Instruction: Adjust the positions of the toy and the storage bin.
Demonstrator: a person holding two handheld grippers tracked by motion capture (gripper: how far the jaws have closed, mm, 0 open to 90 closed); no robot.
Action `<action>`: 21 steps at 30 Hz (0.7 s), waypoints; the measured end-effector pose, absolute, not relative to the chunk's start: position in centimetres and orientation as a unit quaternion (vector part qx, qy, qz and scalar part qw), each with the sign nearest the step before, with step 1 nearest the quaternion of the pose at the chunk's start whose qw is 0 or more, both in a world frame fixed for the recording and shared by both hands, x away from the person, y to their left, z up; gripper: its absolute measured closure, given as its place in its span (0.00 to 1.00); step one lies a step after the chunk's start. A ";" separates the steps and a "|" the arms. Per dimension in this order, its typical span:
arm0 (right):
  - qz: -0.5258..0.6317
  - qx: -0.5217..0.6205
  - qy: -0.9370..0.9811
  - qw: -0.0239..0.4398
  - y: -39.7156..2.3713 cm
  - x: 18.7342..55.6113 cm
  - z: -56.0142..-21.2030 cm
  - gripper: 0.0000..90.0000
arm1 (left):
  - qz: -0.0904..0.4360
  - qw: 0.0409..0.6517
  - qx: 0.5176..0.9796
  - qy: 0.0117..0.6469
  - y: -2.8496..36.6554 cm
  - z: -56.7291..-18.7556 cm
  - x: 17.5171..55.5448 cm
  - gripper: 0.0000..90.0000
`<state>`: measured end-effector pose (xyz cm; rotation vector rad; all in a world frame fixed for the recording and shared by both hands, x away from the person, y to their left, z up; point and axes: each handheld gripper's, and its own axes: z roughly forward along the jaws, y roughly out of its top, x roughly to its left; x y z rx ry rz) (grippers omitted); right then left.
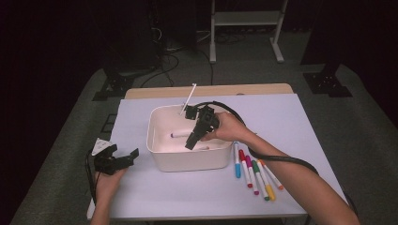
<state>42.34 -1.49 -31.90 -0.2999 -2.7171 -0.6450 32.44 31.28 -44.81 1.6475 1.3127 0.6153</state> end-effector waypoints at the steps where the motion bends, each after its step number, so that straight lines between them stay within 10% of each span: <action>1: -0.228 -0.105 -0.954 0.165 -1.6 42.3 -31.8 0.76 | 0.249 0.456 0.668 0.532 31.3 -44.8 32.4 0.00; 21: -0.290 -0.145 -0.938 0.125 -9.6 41.7 -27.7 0.74 | 0.250 0.452 0.671 0.532 31.2 -44.8 32.4 0.00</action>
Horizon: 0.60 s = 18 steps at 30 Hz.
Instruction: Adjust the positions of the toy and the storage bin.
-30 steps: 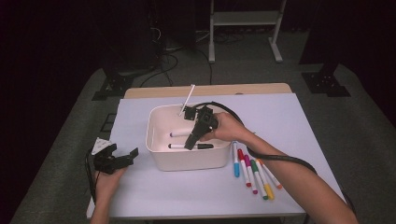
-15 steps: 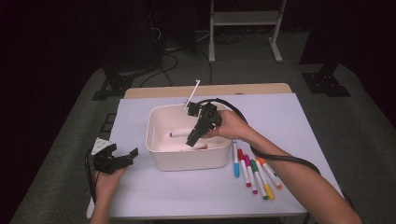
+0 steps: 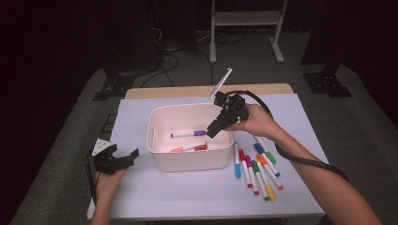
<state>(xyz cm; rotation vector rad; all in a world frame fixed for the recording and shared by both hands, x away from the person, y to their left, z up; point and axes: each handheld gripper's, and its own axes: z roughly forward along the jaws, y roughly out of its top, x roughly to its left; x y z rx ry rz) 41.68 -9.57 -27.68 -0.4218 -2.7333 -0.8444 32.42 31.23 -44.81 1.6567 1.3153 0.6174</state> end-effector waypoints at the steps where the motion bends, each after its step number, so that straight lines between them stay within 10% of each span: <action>1: -0.292 -0.151 -0.937 0.122 -10.1 41.6 -27.5 0.74 | 0.250 0.452 0.671 0.532 31.2 -44.8 32.4 0.00; 18: -0.331 -0.220 -0.913 0.093 -19.6 40.0 -27.1 0.71 | 0.251 0.450 0.671 0.533 31.2 -44.8 32.4 0.00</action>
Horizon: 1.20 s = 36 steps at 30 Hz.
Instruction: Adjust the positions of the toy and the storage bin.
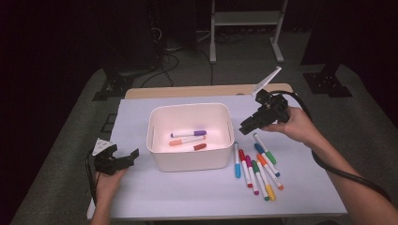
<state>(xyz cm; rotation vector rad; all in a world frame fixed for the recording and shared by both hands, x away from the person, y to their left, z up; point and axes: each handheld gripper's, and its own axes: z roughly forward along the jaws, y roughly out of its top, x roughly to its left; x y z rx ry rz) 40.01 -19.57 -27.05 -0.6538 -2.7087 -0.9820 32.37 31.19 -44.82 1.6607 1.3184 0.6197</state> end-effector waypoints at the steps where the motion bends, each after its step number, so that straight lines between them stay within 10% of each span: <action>1: -0.333 -0.228 -0.911 0.091 -20.2 39.8 -27.2 0.70 | 0.250 0.450 0.672 0.533 31.2 -44.8 32.4 0.00; 36: -0.313 -0.385 -0.866 0.064 -30.8 38.1 -41.5 0.68 | 0.250 0.444 0.678 0.529 30.7 -44.9 32.5 0.00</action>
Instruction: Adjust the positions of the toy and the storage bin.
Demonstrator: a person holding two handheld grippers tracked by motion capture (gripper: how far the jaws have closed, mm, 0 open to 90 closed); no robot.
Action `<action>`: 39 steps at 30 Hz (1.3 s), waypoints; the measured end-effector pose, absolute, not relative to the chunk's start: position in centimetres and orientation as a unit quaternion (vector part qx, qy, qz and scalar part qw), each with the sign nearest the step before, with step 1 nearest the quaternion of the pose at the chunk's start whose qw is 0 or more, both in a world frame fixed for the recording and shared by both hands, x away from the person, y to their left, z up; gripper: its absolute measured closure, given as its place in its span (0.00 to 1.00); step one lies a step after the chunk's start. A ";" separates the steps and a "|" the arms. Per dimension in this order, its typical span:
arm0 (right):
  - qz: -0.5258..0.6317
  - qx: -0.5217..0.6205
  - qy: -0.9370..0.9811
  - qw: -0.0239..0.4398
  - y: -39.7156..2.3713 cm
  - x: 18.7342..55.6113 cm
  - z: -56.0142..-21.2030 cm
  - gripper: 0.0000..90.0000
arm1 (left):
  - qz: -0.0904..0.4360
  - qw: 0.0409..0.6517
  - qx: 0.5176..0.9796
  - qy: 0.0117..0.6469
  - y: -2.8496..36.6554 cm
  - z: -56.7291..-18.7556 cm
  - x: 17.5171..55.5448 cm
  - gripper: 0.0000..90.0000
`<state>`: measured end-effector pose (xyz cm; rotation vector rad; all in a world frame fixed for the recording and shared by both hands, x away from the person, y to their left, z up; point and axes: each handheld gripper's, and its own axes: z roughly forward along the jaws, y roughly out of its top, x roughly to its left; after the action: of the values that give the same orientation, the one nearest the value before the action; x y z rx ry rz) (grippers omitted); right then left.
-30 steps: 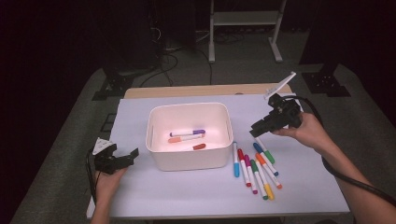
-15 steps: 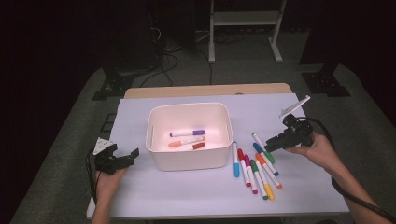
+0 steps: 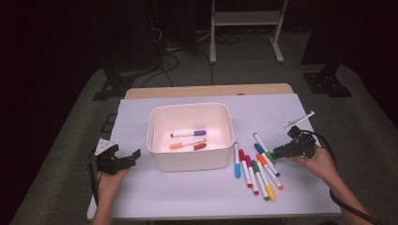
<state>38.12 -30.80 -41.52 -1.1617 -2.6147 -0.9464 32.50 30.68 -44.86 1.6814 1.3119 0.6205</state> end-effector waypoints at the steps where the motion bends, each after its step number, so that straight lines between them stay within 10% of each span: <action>1: -0.310 -0.388 -0.866 0.062 -30.8 38.4 -41.7 0.68 | 0.250 0.444 0.678 0.529 30.7 -44.9 32.5 0.00; 39: -0.238 -0.397 -0.886 -0.012 -27.5 41.5 -43.1 0.83 | 0.252 0.448 0.674 0.530 30.9 -44.8 32.4 0.00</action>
<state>41.54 -27.54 -43.11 -1.2577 -2.8068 -0.7533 32.43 30.92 -44.78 1.6691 1.3129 0.6229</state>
